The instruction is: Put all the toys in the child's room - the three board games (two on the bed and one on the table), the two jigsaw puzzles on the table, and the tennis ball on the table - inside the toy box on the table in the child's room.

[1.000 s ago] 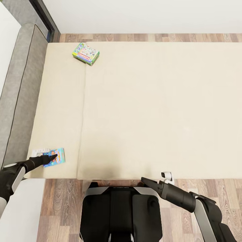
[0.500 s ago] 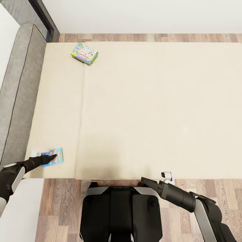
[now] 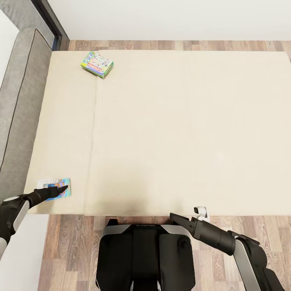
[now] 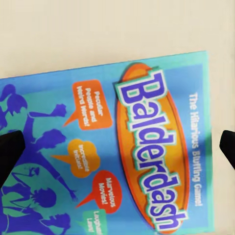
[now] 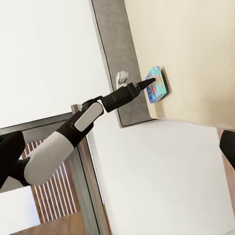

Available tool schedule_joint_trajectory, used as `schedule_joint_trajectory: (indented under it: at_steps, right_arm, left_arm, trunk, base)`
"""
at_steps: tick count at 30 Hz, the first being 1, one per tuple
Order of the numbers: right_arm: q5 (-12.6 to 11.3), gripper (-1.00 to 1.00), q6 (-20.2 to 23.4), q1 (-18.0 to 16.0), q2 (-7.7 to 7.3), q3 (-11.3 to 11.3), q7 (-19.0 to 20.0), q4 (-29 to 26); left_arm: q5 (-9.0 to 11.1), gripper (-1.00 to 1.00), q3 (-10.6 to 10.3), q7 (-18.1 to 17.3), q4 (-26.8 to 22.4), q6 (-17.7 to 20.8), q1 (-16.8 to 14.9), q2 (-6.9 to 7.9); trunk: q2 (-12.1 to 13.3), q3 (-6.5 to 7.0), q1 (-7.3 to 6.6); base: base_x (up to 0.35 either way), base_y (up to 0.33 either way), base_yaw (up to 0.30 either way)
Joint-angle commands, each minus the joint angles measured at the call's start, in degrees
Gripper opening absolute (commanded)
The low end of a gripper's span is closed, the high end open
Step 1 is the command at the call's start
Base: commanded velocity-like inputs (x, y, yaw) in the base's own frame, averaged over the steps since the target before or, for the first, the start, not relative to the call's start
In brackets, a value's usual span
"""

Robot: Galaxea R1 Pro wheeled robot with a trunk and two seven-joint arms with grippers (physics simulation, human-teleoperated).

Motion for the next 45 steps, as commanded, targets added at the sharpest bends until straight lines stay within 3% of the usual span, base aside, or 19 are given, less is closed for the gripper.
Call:
schedule_joint_trajectory:
  at_steps: [1,45]
  right_arm:
    - [-0.1,1.0,0.2,0.0,-0.02,0.0,0.1,0.0]
    - [0.0,1.0,0.2,0.0,0.0,0.0,0.0,0.0]
  left_arm:
    - [1.1,1.0,0.0,-0.3,-0.1,0.8,0.0,-2.8]
    - [1.1,1.0,0.0,-0.8,-0.8,0.9,0.0,-2.11]
  trunk:
    - [-0.1,-0.05,0.05]
    - [-0.1,0.38,0.05]
  base:
    - [0.0,-0.011,0.0]
    - [-0.002,0.057,0.0]
